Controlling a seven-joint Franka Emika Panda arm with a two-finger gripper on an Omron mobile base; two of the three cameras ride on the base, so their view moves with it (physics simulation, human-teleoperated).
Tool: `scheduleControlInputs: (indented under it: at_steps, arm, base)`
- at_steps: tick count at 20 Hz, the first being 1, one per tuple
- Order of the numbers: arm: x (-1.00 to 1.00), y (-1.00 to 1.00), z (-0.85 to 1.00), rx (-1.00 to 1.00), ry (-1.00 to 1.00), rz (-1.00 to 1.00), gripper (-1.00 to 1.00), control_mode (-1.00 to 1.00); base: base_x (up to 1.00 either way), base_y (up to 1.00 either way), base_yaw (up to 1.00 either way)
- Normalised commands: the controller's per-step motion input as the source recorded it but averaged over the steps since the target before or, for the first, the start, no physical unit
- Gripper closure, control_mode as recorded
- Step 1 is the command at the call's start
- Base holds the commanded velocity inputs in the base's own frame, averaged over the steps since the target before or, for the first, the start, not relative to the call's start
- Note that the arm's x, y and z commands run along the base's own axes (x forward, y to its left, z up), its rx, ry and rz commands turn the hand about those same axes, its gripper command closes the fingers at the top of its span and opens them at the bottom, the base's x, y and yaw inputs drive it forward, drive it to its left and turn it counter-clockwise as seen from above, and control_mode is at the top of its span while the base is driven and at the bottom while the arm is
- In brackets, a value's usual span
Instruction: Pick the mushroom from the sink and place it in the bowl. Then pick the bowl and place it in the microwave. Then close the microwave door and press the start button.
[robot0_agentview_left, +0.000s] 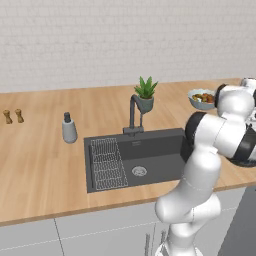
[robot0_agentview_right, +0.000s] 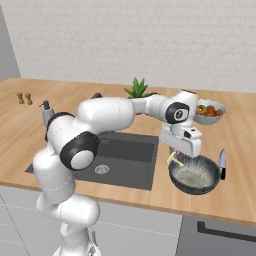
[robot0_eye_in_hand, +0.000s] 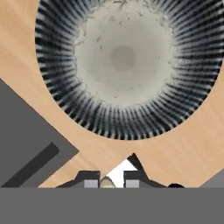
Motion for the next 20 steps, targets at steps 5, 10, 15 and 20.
scheduleControlInputs:
  at_steps: [5,10,15,20]
  arm:
    - [0.47,-0.24,-0.62,-0.01,0.01,0.09,1.00,-1.00]
    - [0.28,-0.25,-0.44,0.00,-0.01,0.11,1.00,-1.00]
    - [0.03,-0.25,-0.35,0.00,0.00,0.13,-1.00,-1.00]
    - [0.01,0.00,-0.09,0.00,0.00,0.03,-1.00,-1.00]
  base:
    - [0.00,0.00,0.00]
    - [0.00,0.00,0.00]
    - [0.00,0.00,0.00]
    - [0.00,0.00,0.00]
